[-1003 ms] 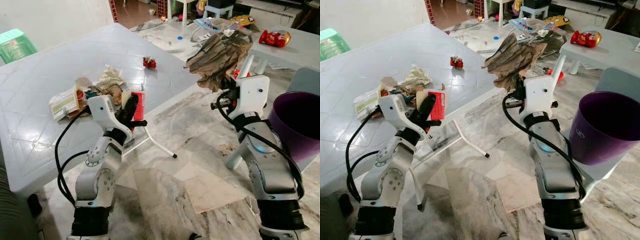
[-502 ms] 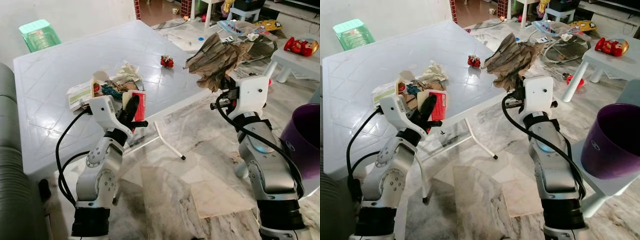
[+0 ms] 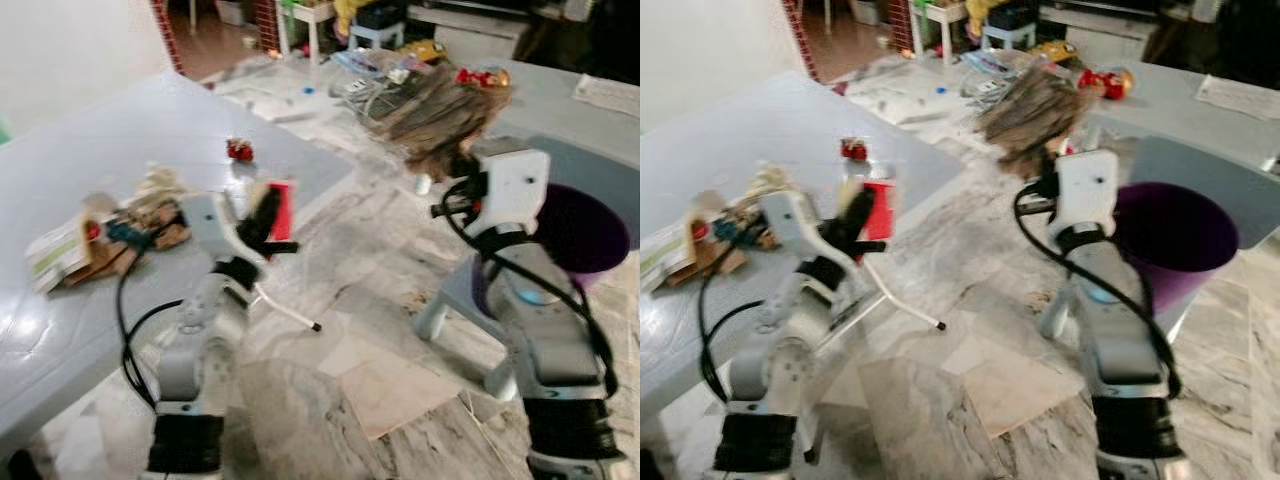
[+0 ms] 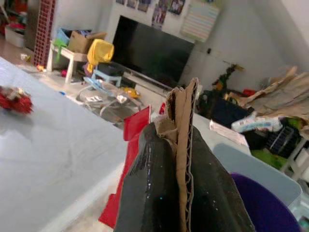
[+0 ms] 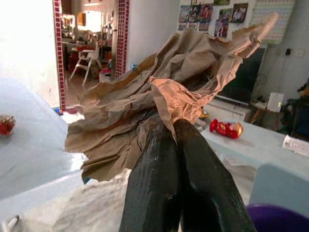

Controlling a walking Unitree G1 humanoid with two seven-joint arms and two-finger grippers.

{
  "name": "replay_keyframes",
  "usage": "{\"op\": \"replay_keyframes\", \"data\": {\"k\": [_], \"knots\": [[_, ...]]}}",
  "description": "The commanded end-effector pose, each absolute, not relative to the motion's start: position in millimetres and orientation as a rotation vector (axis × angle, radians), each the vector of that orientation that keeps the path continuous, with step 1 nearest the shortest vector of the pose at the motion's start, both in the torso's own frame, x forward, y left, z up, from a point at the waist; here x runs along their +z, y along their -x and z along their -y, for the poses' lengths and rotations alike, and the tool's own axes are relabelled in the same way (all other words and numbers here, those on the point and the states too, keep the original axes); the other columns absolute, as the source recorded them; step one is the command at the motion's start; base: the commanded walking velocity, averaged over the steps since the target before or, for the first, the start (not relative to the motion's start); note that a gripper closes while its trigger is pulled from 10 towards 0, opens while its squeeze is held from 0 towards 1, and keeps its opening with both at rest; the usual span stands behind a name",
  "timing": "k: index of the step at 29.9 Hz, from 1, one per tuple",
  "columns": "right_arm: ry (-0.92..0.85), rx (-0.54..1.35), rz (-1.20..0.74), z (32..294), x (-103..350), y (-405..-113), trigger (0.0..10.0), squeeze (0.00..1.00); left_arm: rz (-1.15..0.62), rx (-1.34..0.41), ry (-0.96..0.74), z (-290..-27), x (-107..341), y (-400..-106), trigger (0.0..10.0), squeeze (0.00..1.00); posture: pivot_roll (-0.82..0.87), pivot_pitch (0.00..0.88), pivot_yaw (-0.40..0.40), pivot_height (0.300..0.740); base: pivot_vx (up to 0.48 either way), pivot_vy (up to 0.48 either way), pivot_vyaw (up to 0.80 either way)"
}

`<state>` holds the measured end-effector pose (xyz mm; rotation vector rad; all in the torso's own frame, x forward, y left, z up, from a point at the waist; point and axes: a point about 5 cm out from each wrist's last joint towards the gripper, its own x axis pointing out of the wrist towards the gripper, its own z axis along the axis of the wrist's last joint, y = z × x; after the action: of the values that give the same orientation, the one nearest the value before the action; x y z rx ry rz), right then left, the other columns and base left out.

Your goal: Picking trash to rubbish bin

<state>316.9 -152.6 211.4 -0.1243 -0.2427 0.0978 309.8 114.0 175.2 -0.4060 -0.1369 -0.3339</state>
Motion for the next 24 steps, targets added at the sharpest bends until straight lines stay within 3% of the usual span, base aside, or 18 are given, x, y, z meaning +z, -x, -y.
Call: {"op": "replay_keyframes", "data": {"k": [1,8,24], "knots": [[0.12,0.129,0.254,143.5,213.5,-316.4,10.0,0.0,0.144,-0.305,0.387,-123.6,175.4,-310.0,2.9,0.0,-0.08,0.072,0.071,0.74,0.274,0.0,-0.77],[0.121,0.129,0.253,143.7,213.4,-316.0,10.0,0.0,0.14,-0.305,0.386,-123.2,174.9,-309.6,3.1,0.0,-0.08,0.075,0.071,0.74,0.252,0.0,-0.77],[0.116,0.13,0.257,143.0,213.1,-315.5,10.0,0.0,0.135,-0.307,0.383,-122.0,173.9,-309.1,3.1,0.0,-0.08,0.077,0.072,0.74,0.0,0.0,-0.69]]}}
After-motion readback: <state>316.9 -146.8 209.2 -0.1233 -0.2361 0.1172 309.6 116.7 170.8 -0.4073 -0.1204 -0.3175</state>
